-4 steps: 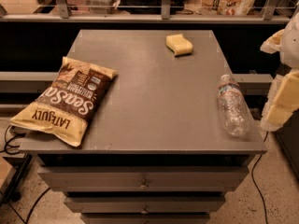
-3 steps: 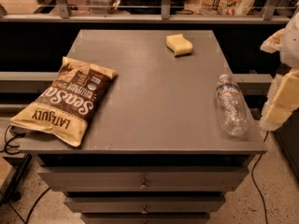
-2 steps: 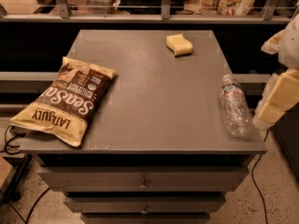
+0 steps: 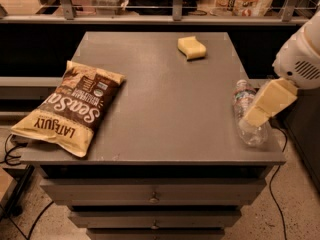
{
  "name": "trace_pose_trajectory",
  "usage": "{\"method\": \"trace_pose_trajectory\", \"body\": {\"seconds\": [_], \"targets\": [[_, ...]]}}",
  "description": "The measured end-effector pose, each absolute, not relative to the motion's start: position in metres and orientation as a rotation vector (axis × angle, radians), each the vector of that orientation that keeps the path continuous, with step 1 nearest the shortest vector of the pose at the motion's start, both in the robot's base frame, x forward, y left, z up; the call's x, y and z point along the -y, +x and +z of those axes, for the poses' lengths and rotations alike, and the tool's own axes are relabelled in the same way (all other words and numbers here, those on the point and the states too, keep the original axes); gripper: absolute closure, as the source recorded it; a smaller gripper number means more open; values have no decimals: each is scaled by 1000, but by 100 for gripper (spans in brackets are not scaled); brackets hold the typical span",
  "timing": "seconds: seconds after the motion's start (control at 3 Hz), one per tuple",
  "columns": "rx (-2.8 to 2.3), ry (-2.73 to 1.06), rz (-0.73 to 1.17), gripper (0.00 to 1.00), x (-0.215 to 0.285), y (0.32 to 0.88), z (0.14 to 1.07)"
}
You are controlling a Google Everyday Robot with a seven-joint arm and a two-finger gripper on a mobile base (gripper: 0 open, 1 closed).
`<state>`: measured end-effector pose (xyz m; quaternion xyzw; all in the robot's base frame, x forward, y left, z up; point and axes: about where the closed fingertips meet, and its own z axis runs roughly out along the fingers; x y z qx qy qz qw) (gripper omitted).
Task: Move water bottle near brown chip bag
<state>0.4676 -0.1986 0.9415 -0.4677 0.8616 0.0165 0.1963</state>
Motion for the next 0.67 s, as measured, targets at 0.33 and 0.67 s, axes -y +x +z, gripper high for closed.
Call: {"method": "trace_pose_trajectory", "body": {"seconds": [0.33,0.67], "targets": [[-2444,-1246,59,0,198,469,940],[-2446,-1243,65,0,199,470,940]]}}
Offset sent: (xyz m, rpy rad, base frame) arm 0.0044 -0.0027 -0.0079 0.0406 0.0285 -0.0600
